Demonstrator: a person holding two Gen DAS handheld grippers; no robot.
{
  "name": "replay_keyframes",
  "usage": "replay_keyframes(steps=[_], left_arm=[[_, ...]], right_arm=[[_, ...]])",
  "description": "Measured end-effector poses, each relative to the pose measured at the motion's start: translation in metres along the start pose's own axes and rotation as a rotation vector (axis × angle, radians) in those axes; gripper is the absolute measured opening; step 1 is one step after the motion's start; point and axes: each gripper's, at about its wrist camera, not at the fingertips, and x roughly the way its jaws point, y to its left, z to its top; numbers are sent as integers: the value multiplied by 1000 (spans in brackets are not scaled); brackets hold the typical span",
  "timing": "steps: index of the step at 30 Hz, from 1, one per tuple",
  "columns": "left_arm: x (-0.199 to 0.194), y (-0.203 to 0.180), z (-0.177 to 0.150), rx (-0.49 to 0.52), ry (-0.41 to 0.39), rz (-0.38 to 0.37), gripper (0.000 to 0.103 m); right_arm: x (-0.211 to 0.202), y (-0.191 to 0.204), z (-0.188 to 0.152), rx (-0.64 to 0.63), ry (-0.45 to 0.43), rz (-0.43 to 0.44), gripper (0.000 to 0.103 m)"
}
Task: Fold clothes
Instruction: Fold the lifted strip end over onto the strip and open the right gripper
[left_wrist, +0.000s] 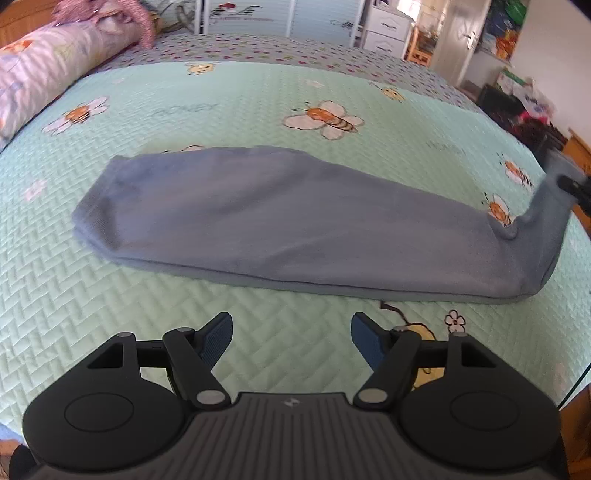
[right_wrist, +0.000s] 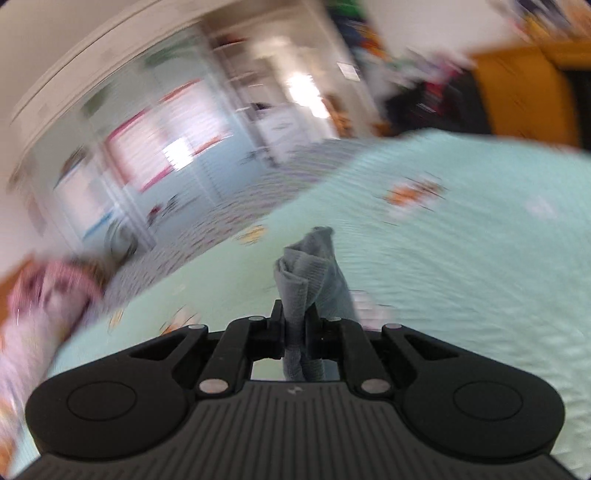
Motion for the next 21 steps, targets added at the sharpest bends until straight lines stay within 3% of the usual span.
replay_keyframes(steps=[5, 11, 17, 21], left_arm=[[-10, 35, -5, -78, -17, 6, 74], [-11, 83, -14, -181, -1, 40, 74], [-3, 111, -20, -238, 34, 59, 74], [5, 115, -19, -250, 48, 51, 74]], right_arm=[[14, 110, -33, -207, 20, 78, 10], [37, 208, -115, -406, 127, 148, 10], [51, 246, -193, -540, 265, 158, 10], [53, 246, -201, -552, 262, 159, 10]])
